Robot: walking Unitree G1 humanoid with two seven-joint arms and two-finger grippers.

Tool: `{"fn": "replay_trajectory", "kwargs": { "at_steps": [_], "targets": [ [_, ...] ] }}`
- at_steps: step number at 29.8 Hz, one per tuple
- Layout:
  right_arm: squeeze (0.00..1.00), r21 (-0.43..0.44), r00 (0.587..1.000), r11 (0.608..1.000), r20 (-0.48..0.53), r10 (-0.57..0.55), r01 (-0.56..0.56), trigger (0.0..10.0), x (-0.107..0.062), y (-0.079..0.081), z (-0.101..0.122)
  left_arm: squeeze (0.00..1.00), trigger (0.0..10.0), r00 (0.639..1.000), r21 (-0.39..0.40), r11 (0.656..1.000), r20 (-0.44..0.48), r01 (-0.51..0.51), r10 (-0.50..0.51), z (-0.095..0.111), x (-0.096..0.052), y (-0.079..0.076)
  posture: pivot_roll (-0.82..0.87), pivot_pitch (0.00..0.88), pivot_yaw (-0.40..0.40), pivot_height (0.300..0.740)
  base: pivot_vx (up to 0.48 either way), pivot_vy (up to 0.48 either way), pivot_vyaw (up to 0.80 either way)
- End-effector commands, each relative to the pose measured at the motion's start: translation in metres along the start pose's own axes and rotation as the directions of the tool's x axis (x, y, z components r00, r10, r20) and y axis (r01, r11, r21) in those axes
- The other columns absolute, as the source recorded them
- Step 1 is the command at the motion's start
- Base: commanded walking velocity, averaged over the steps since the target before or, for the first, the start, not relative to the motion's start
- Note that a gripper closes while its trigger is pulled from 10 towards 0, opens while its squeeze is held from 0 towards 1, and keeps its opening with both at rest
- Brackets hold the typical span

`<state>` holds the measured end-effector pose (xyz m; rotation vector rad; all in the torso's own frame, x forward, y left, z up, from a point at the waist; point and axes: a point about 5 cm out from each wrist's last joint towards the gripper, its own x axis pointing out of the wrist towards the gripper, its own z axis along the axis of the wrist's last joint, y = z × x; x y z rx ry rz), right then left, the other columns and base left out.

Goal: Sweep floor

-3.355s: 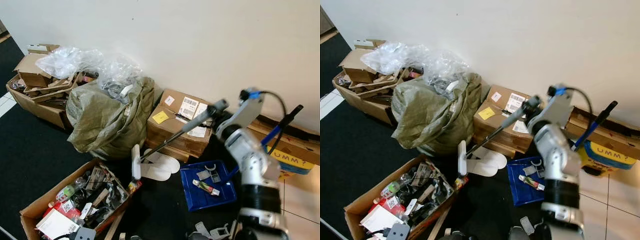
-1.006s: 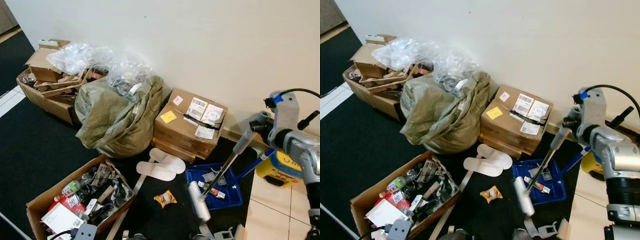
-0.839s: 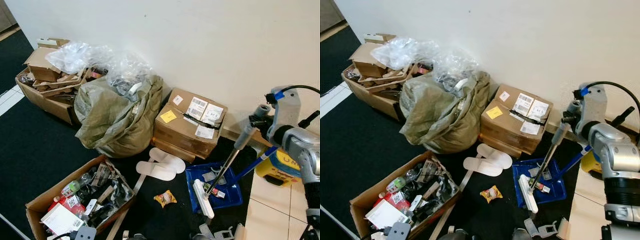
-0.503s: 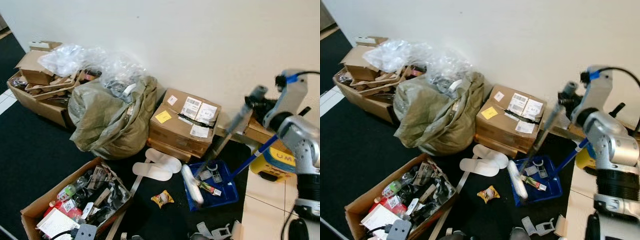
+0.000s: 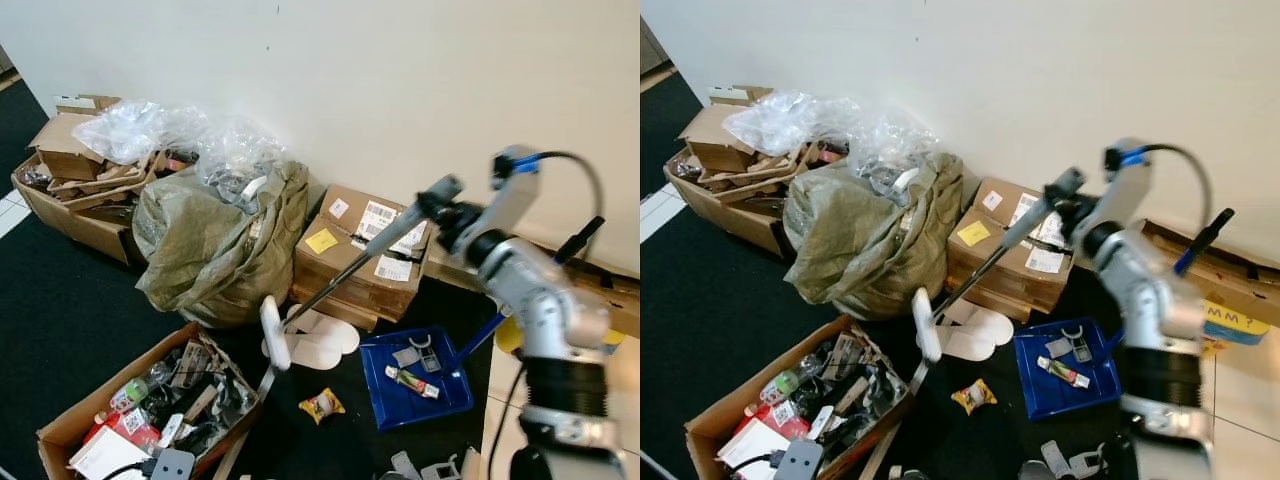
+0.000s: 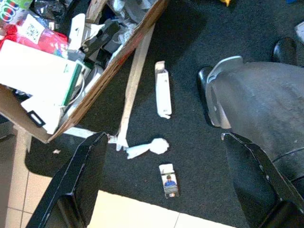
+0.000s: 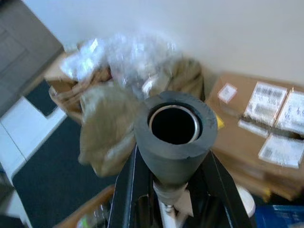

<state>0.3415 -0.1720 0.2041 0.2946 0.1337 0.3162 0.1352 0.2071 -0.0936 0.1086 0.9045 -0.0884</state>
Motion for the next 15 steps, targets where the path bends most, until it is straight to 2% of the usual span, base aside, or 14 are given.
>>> {"fn": "replay_trajectory", "kwargs": {
  "at_steps": [1, 5, 9, 11, 15],
  "targets": [
    [0.0, 0.003, 1.0, 1.0, 0.003, 0.009, -0.009, 10.0, -0.001, 0.002, 0.0, 0.0, 10.0, 0.999, -0.006, 1.0, -0.044, -0.001, 0.001, -0.012, -0.004, -0.001, -0.08, 0.145, 0.024, 0.74, 0.0, 0.0, 0.0],
    [0.0, -0.009, 0.996, 1.0, -0.088, 0.005, -0.006, 10.0, 0.004, 0.009, -0.02, 0.0, 10.0, 0.999, 0.026, 1.0, -0.036, -0.017, 0.018, -0.011, -0.004, 0.001, -0.07, 0.149, 0.021, 0.74, 0.0, 0.0, 0.0],
    [0.0, -0.006, 0.994, 1.0, -0.11, 0.001, -0.002, 10.0, 0.005, 0.011, -0.025, 0.0, 10.0, 0.999, 0.044, 0.999, -0.031, -0.032, 0.033, -0.01, -0.004, 0.002, -0.07, 0.149, 0.021, 0.74, 0.0, 0.0, 0.0],
    [0.0, 0.003, 0.986, 1.0, -0.166, -0.017, 0.018, 10.0, 0.004, 0.012, -0.037, 0.0, 10.0, 0.995, 0.095, 0.991, -0.009, -0.099, 0.1, -0.009, -0.004, 0.006, -0.07, 0.154, 0.019, 0.74, 0.0, 0.0, 0.0],
    [0.0, -0.005, 0.979, 0.999, -0.2, -0.036, 0.036, 10.0, 0.003, 0.01, -0.042, 0.0, 10.0, 0.987, 0.109, 0.981, 0.012, -0.16, 0.16, -0.008, -0.005, 0.009, -0.08, 0.157, 0.019, 0.74, 0.0, 0.0, 0.0]
  ]
}}
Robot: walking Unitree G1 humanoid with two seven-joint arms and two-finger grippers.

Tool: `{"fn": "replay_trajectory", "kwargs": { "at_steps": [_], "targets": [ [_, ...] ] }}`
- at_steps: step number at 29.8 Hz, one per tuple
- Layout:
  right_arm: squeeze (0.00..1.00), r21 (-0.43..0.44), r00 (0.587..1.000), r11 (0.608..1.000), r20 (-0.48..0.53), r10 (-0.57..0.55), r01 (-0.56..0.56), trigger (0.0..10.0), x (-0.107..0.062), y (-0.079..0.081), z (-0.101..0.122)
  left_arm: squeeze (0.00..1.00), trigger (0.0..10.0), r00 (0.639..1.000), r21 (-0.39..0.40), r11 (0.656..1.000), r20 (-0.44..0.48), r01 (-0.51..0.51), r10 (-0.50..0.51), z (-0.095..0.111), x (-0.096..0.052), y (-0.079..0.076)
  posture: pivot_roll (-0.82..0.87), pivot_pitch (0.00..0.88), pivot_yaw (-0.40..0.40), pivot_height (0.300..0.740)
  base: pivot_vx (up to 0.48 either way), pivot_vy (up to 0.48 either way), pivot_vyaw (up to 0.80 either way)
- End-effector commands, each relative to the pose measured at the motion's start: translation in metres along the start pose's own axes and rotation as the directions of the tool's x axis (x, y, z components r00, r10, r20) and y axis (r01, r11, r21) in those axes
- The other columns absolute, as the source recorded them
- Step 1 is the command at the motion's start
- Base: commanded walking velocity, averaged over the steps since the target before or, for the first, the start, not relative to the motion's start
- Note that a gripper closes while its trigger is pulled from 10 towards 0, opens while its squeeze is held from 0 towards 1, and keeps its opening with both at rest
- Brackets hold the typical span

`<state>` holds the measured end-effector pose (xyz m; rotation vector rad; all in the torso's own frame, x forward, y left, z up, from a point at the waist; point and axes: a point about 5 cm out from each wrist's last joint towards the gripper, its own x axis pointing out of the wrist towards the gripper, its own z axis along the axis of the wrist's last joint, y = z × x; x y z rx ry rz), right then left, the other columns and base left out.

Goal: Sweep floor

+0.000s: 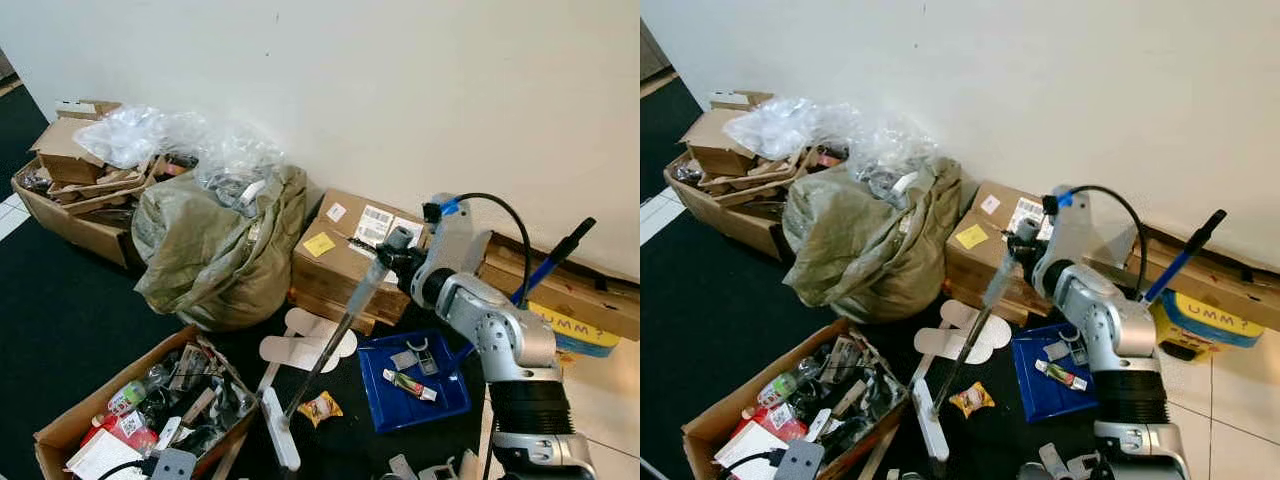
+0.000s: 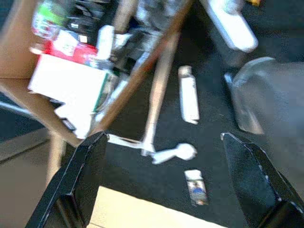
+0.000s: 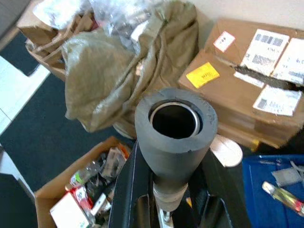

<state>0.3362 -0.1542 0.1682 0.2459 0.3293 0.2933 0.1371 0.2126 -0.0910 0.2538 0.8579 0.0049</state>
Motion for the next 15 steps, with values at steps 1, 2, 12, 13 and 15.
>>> {"fn": "replay_trajectory", "kwargs": {
  "at_steps": [1, 2, 12, 13, 15],
  "targets": [
    [0.0, 0.006, 1.0, 1.0, -0.024, 0.005, -0.004, 10.0, -0.001, 0.001, -0.004, 0.0, 10.0, 0.999, 0.023, 0.999, -0.021, -0.044, 0.044, -0.01, -0.005, 0.004, -0.08, 0.158, 0.018, 0.74, 0.0, 0.0, 0.0],
    [0.0, 0.006, 1.0, 1.0, -0.024, 0.005, -0.004, 10.0, -0.001, 0.001, -0.004, 0.0, 10.0, 0.999, 0.023, 0.999, -0.021, -0.044, 0.044, -0.01, -0.005, 0.004, -0.08, 0.158, 0.018, 0.74, 0.0, 0.0, 0.0],
    [0.0, -0.037, 0.999, 0.999, -0.028, -0.016, 0.015, 10.0, -0.003, -0.002, -0.002, 0.0, 10.0, 0.969, -0.138, 0.966, 0.09, -0.217, 0.23, 0.05, 0.015, 0.046, -0.08, 0.162, 0.011, 0.74, 0.0, 0.0, 0.0],
    [0.0, -0.06, 0.999, 0.998, -0.03, -0.027, 0.025, 10.0, -0.003, -0.003, -0.002, 0.0, 10.0, 0.968, -0.214, 0.955, 0.098, -0.206, 0.231, 0.054, 0.016, 0.046, -0.08, 0.162, 0.012, 0.74, 0.0, 0.0, 0.0],
    [0.0, -0.084, 0.999, 0.996, -0.028, -0.042, 0.04, 10.0, -0.003, -0.004, -0.001, 0.0, 10.0, 0.971, -0.28, 0.944, 0.108, -0.174, 0.212, 0.057, 0.017, 0.043, -0.08, 0.163, 0.011, 0.74, 0.0, 0.0, 0.0]
  ]
}}
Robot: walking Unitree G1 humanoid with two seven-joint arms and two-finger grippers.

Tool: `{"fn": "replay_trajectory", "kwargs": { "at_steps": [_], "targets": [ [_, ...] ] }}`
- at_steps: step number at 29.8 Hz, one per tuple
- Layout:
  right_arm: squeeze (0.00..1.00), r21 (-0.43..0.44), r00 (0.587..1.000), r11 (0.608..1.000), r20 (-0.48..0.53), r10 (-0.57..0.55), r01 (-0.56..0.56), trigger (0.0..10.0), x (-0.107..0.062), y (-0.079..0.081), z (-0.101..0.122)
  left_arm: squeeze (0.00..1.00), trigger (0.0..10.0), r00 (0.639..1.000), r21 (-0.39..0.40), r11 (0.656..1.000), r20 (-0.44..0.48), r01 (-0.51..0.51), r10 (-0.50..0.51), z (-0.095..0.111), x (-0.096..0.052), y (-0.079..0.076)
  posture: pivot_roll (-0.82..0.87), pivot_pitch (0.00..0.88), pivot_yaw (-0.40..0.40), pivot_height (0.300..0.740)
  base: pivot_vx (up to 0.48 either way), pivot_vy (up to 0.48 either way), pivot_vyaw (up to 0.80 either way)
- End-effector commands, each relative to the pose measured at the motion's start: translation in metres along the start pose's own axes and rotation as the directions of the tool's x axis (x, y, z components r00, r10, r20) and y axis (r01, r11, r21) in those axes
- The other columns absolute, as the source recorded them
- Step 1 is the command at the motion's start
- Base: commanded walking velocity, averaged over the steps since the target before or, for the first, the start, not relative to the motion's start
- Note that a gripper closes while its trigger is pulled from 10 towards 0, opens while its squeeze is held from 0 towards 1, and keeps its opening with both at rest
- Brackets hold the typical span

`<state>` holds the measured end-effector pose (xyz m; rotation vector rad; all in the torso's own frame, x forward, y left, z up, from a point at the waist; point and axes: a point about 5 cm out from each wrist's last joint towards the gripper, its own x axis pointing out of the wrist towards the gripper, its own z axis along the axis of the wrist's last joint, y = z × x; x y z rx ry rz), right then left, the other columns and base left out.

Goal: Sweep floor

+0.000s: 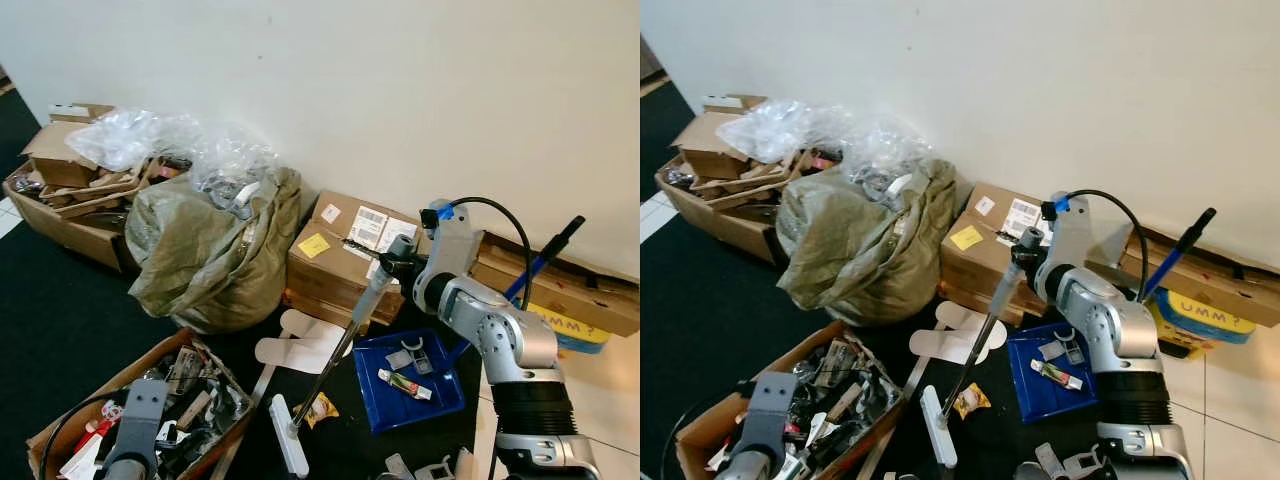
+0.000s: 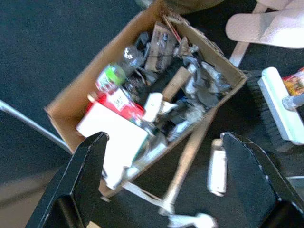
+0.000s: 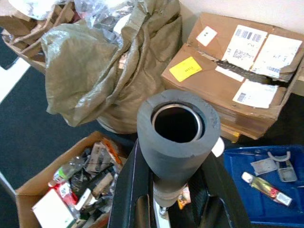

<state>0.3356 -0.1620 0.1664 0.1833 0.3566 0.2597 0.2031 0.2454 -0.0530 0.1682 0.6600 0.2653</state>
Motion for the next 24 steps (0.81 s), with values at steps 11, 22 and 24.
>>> {"fn": "replay_trajectory", "kwargs": {
  "at_steps": [11, 22, 24],
  "targets": [
    [0.0, -0.214, 0.992, 0.969, 0.051, -0.113, 0.121, 10.0, -0.003, -0.012, 0.008, 0.0, 10.0, 0.99, -0.093, 0.988, -0.052, 0.125, -0.13, -0.013, -0.006, -0.022, -0.08, 0.163, 0.01, 0.74, 0.0, 0.0, 0.0],
    [0.0, -0.28, 0.97, 0.929, 0.115, -0.216, 0.241, 10.0, -0.01, -0.034, 0.026, 0.0, 10.0, 0.981, -0.077, 0.987, -0.121, 0.14, -0.148, -0.034, -0.015, -0.019, -0.09, 0.159, 0.01, 0.74, 0.0, 0.0, 0.0],
    [0.0, -0.28, 0.97, 0.929, 0.115, -0.216, 0.241, 10.0, -0.01, -0.034, 0.026, 0.0, 10.0, 0.981, -0.077, 0.987, -0.121, 0.14, -0.148, -0.034, -0.015, -0.019, -0.09, 0.159, 0.01, 0.74, 0.0, 0.0, 0.0]
  ]
}}
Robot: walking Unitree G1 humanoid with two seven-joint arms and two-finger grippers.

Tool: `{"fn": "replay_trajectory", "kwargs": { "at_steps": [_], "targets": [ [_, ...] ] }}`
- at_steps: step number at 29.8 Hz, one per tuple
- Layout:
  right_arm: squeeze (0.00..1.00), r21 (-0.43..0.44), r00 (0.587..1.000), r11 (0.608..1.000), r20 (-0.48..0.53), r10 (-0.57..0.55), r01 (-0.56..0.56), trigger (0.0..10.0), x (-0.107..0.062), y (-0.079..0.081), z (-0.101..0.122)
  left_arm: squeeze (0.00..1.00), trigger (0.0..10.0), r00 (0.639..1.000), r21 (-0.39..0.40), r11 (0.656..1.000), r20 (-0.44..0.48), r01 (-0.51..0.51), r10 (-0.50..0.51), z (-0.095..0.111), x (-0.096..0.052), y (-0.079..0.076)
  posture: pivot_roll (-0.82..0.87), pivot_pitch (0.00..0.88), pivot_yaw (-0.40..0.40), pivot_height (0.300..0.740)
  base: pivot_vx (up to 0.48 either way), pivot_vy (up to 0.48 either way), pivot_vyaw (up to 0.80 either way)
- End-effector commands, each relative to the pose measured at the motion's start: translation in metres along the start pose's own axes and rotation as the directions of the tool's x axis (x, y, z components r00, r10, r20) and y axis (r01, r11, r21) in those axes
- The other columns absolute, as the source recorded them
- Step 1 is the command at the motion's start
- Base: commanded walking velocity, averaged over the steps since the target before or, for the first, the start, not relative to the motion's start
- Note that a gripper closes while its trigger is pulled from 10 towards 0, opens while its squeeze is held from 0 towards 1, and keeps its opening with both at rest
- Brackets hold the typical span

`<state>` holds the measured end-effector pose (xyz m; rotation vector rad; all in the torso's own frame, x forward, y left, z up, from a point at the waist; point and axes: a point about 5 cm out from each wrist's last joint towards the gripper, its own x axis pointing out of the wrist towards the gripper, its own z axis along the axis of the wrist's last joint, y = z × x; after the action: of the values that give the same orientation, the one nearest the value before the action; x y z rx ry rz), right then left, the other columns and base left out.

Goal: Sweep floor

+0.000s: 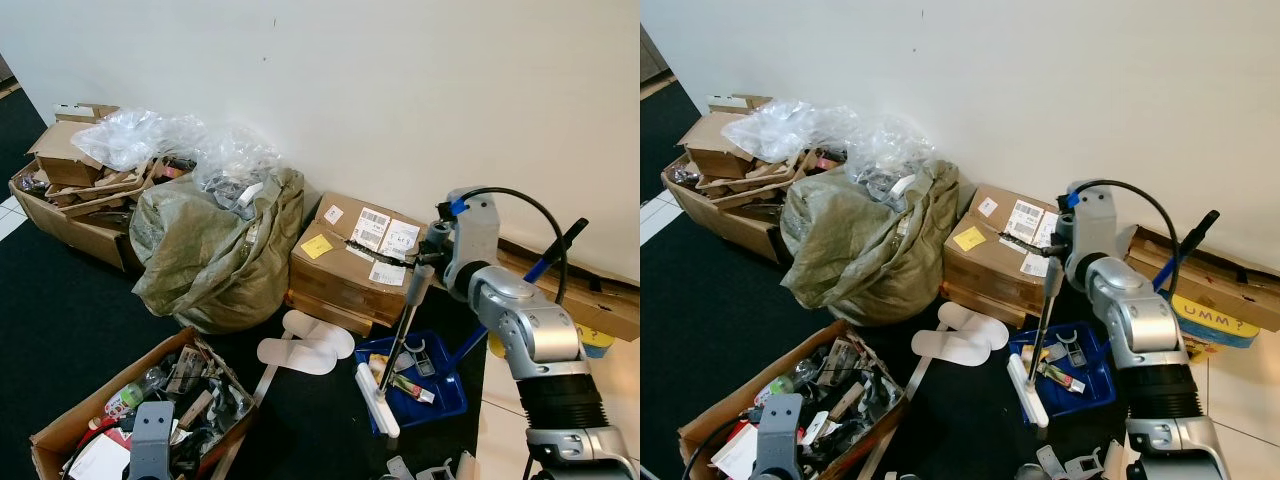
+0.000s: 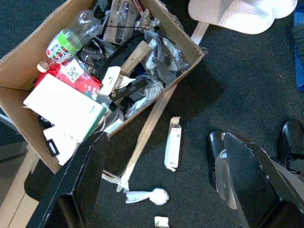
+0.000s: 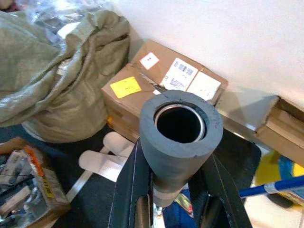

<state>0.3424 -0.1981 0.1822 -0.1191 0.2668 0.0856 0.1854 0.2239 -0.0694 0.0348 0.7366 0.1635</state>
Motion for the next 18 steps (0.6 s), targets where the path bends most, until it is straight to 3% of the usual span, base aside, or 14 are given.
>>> {"fn": "replay_trajectory", "kwargs": {
  "at_steps": [1, 18],
  "targets": [
    [0.0, -0.019, 1.0, 1.0, 0.014, -0.018, 0.018, 10.0, 0.0, -0.002, 0.003, 0.0, 10.0, 0.999, 0.008, 1.0, -0.047, 0.002, -0.002, -0.012, -0.004, 0.002, -0.09, 0.159, 0.01, 0.74, 0.0, 0.0, 0.0],
    [0.0, -0.017, 0.992, 0.992, -0.032, -0.123, 0.123, 10.0, 0.0, -0.018, -0.001, 0.0, 10.0, 0.997, 0.009, 1.0, -0.068, 0.023, -0.022, -0.018, -0.006, 0.002, -0.09, 0.151, 0.011, 0.74, 0.0, 0.0, 0.0]
  ]
}}
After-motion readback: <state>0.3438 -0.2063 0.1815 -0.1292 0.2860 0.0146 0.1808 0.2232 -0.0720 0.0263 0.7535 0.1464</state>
